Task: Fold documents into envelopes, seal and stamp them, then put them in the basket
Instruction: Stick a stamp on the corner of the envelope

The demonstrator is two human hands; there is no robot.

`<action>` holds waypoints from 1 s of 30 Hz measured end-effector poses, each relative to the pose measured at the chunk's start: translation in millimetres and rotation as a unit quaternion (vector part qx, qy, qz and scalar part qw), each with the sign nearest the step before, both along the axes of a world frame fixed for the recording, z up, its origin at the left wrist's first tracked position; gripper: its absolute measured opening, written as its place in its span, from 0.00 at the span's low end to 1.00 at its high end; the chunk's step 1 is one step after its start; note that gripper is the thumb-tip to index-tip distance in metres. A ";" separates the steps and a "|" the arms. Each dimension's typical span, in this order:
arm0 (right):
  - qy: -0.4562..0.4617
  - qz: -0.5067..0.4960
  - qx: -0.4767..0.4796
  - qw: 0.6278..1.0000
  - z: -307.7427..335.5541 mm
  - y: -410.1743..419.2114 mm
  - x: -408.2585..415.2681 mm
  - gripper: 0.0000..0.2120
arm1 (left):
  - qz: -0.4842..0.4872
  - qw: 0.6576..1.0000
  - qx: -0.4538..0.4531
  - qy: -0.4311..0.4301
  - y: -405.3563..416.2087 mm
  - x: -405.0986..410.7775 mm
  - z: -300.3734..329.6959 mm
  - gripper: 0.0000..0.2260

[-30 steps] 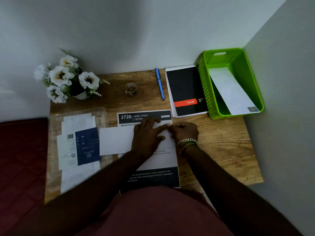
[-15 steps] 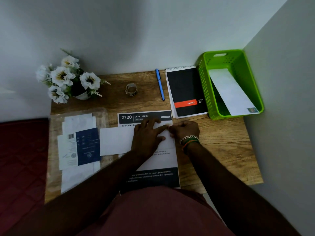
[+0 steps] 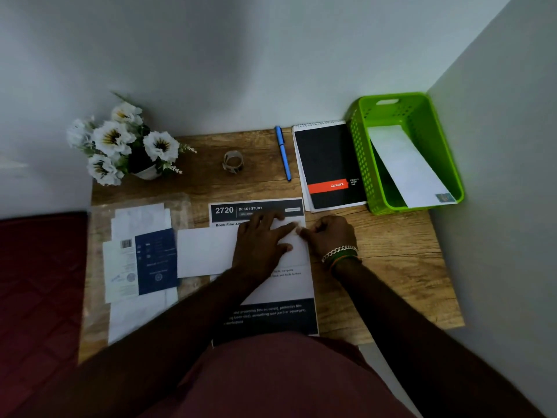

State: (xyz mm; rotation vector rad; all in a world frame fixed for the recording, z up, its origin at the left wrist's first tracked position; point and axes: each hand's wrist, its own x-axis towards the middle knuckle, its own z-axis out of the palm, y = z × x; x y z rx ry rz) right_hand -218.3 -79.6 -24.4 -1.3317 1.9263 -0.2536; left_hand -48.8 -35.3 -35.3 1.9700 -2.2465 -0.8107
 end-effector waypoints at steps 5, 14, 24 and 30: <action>0.017 0.017 -0.015 1.000 -3.4 4.0 0.4 0.14 | 0.004 1.000 0.003 -0.001 0.3 -1.3 -0.1 0.25; 0.033 0.046 -0.027 0.998 -0.4 8.6 1.7 0.14 | -0.016 1.000 -0.011 -0.014 -0.3 0.3 -3.4 0.26; 0.005 0.060 -0.138 0.989 -12.6 35.3 -4.7 0.12 | 0.056 0.995 -0.039 0.077 1.2 7.7 -15.2 0.35; 0.086 0.156 -0.234 0.956 -26.0 38.1 -3.3 0.09 | 0.057 0.992 -0.065 0.090 0.4 9.3 -19.2 0.34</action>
